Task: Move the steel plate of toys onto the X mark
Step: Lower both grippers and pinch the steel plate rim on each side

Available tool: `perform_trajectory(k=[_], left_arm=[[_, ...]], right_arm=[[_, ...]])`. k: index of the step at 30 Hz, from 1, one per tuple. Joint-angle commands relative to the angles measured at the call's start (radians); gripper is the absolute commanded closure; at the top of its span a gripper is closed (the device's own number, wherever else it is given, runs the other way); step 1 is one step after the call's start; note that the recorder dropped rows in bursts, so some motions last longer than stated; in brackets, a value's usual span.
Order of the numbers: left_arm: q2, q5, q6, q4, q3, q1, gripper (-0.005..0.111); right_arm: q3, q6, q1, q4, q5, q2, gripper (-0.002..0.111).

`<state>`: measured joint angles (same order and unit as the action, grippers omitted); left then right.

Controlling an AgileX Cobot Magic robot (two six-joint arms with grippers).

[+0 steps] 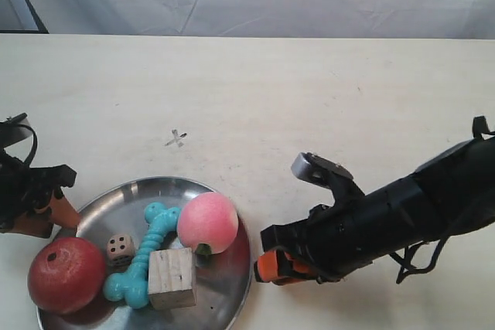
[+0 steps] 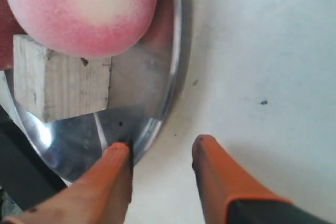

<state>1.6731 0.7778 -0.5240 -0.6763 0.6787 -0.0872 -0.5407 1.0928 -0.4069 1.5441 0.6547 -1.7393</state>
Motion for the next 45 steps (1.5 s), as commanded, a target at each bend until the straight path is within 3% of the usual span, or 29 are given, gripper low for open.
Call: perform_trajectory(k=[1, 12, 38, 41, 45], left_arm=[[0.029, -0.011, -0.009, -0.003, -0.004, 0.028, 0.064], [0.037, -0.012, -0.009, -0.01, -0.004, 0.03, 0.064], [0.063, -0.017, -0.009, -0.012, -0.004, 0.03, 0.064], [0.081, -0.015, -0.009, -0.016, -0.004, 0.03, 0.064], [0.089, -0.011, -0.009, -0.025, -0.004, 0.03, 0.068]], right_arm=[[-0.042, -0.027, -0.056, 0.009, -0.06, -0.001, 0.069], [-0.114, -0.279, -0.072, -0.198, -0.072, -0.051, 0.069], [-0.199, -0.279, -0.072, -0.178, 0.028, -0.172, 0.069], [-0.201, -0.281, -0.072, -0.185, 0.029, -0.172, 0.073], [-0.201, -0.281, -0.072, -0.187, 0.038, -0.172, 0.09]])
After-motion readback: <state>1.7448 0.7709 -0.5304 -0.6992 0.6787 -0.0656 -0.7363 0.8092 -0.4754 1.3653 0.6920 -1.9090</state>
